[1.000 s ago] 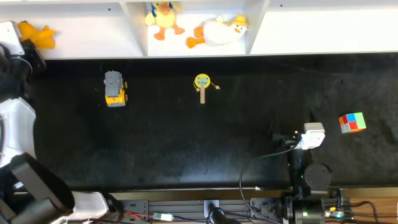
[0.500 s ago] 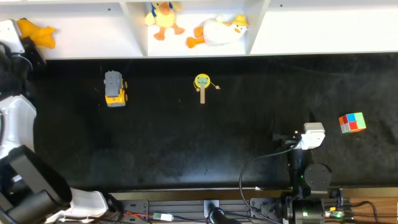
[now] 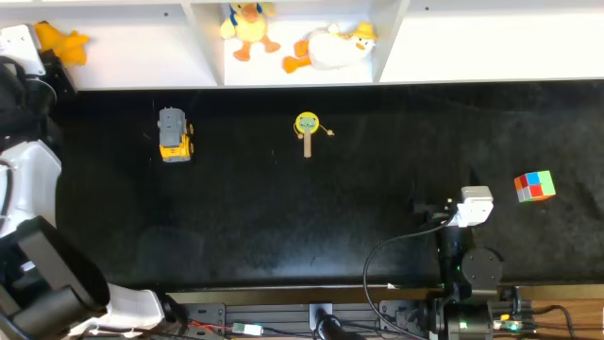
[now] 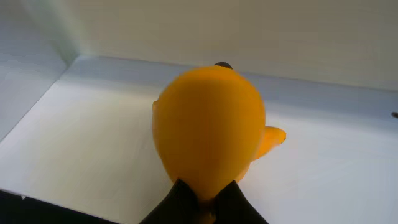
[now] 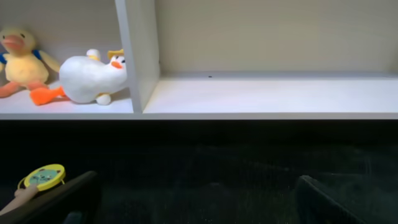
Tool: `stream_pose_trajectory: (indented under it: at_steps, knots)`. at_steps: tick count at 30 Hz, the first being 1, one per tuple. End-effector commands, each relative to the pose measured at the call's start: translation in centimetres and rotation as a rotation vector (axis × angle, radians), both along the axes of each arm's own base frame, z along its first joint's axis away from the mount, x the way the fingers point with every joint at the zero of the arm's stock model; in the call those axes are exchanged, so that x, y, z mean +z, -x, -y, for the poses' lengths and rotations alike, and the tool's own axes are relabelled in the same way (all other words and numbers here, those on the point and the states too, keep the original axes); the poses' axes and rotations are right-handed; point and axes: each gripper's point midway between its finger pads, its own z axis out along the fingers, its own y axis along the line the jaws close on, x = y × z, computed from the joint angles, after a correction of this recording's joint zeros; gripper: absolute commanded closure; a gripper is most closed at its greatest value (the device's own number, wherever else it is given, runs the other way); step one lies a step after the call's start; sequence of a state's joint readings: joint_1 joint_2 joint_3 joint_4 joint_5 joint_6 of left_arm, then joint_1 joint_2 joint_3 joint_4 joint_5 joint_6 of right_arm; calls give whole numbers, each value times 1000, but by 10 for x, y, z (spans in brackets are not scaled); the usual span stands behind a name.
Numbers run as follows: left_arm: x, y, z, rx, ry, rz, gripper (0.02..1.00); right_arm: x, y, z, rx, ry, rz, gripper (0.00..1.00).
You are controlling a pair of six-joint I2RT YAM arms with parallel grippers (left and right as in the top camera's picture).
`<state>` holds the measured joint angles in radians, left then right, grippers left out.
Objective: Store Toys
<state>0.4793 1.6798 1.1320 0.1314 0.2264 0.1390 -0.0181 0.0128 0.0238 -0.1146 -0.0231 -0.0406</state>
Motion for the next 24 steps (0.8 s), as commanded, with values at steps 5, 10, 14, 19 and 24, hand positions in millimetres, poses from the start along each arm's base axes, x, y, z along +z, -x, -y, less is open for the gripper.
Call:
stream_pose_trajectory:
  at_steps: [5,10,14,19,24]
  knots:
    - [-4,0,2,-9,-2,-32,954,2,0,-1,7,-4,9,5]
    - [-1,14,2,4,15,-67,980,2,0,-1,7,-4,9,7]
    - [8,27,-1,20,19,-80,982,2,0,-1,7,-4,9,5]
    - [21,38,-1,25,3,-78,982,2,0,-1,7,-4,9,7]
    - [29,45,3,19,-9,-81,982,2,0,-1,7,-4,9,5]
